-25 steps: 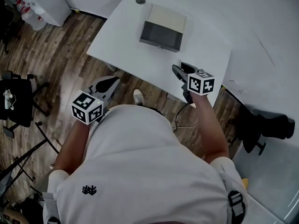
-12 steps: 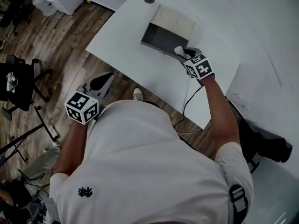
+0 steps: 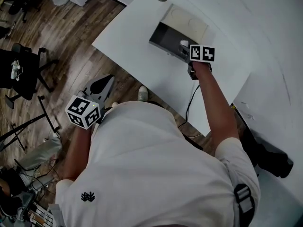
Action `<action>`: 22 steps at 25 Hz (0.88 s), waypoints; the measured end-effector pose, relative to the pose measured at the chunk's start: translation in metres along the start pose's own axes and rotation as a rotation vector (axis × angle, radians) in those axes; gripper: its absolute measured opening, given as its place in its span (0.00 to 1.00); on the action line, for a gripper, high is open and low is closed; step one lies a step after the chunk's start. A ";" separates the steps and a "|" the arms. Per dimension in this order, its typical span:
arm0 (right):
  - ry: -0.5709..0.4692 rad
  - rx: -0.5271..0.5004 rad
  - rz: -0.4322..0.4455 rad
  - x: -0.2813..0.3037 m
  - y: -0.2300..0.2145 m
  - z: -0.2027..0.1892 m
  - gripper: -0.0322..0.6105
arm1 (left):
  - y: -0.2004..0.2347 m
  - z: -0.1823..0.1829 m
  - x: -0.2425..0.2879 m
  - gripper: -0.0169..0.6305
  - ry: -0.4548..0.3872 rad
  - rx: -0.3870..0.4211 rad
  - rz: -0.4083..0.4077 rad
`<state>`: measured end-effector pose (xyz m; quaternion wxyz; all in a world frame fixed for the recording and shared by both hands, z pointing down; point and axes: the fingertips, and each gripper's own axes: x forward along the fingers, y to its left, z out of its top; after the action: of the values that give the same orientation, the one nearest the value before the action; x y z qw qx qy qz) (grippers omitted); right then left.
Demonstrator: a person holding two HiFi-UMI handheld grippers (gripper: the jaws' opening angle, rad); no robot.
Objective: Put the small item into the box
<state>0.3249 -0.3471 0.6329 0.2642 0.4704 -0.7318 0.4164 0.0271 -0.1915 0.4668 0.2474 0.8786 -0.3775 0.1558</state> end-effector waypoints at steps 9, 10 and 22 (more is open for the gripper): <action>0.030 0.201 -0.073 0.028 -0.019 -0.007 0.31 | 0.004 -0.005 -0.011 0.05 -0.021 -0.022 0.028; 0.035 0.206 -0.088 0.031 -0.021 -0.008 0.31 | 0.005 -0.006 -0.013 0.05 -0.024 -0.022 0.029; 0.087 0.319 -0.209 0.051 -0.039 -0.004 0.31 | 0.025 -0.013 -0.039 0.05 -0.066 -0.062 0.077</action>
<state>0.3385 -0.3760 0.6887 0.2593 0.5614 -0.5915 0.5175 -0.0186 -0.1766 0.4680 0.2556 0.8602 -0.4234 0.1245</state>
